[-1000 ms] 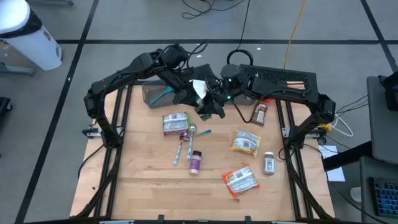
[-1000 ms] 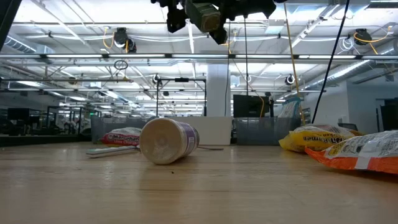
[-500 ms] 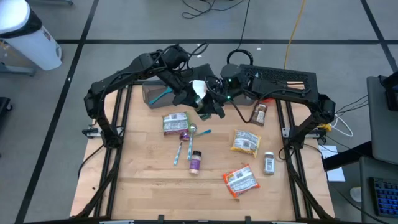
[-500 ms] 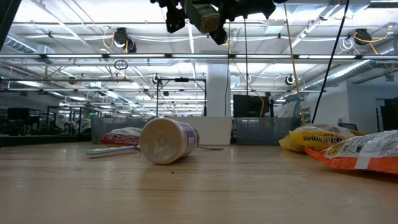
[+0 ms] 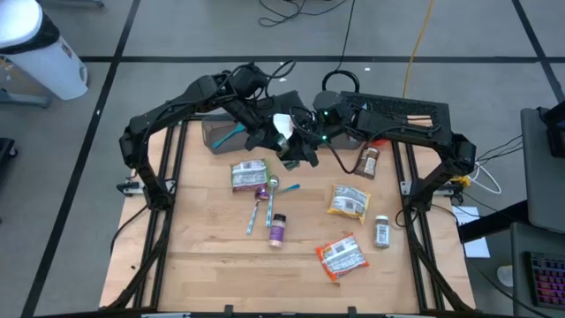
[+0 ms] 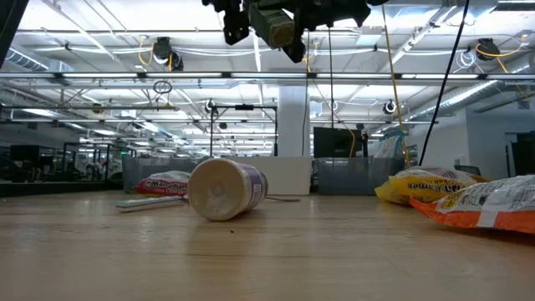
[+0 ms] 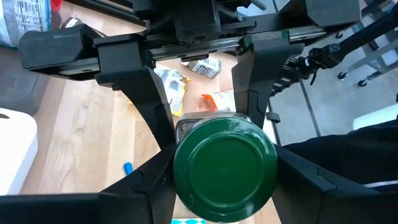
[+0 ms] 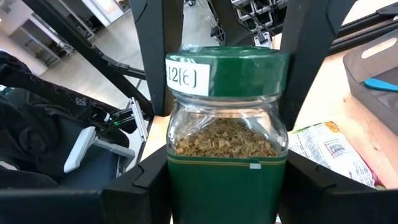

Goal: Pick & Place Food Item
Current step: Put the green seasoning bottle into the white bin

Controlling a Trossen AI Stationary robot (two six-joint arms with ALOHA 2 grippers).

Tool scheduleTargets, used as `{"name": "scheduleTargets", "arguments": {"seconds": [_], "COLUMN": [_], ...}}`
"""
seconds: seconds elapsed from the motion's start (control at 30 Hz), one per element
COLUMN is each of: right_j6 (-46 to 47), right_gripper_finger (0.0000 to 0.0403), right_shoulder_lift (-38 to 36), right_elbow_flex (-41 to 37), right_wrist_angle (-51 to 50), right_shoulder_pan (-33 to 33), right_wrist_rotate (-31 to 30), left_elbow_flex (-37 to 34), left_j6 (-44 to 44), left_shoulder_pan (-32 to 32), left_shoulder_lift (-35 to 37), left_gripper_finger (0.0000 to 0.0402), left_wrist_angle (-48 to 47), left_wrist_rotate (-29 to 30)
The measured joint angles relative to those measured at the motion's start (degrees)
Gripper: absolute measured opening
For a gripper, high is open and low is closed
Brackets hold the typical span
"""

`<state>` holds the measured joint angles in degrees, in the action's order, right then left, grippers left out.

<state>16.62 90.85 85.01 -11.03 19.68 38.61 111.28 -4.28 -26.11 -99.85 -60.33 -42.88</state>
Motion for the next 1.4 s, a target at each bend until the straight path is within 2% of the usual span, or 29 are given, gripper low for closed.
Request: {"name": "scheduleTargets", "arguments": {"seconds": [0.17,0.23,0.37,0.5,0.83,0.97,1.03,1.2,1.4], "right_j6": [-0.27,-0.47,0.05,0.26,-1.68,-1.96,-2.65,-2.78,-4.02], "right_gripper_finger": [0.0196,0.0224,0.0311,0.0351,0.0344,0.0341,0.0341,0.0340,0.0340], "right_shoulder_lift": [-0.01,0.00,-0.15,-0.15,-0.61,-1.11,-1.33,-2.15,-3.44], "right_elbow_flex": [0.00,0.00,0.10,0.11,0.11,0.11,0.11,0.07,0.00], "right_wrist_angle": [0.03,0.42,1.34,0.88,-0.50,-3.09,-4.56,-7.29,-9.36], "right_shoulder_pan": [-0.02,-0.06,-0.09,-0.09,1.66,3.80,4.99,7.79,9.99], "right_wrist_rotate": [-1.03,-2.20,-3.00,-3.68,-4.79,-4.76,-5.18,-5.06,-6.07], "left_elbow_flex": [0.00,0.00,-0.04,-0.04,-0.04,0.00,1.27,5.96,13.40], "left_j6": [-1.77,-2.74,-4.05,-4.85,-6.84,-8.28,-10.19,-14.26,-15.08], "left_shoulder_pan": [0.00,0.00,0.02,-0.02,-3.74,-5.41,-6.20,-7.71,-9.55], "left_shoulder_lift": [0.00,0.00,0.00,0.00,0.35,1.14,1.16,-0.63,-8.37], "left_gripper_finger": [0.0210,0.0210,0.0210,0.0210,0.0210,0.0210,0.0210,0.0210,0.0210], "left_wrist_angle": [-0.01,0.10,0.19,0.19,-0.72,-1.86,-3.93,-8.43,-13.31], "left_wrist_rotate": [0.47,0.40,0.76,1.00,4.30,7.36,10.12,21.18,21.30]}}
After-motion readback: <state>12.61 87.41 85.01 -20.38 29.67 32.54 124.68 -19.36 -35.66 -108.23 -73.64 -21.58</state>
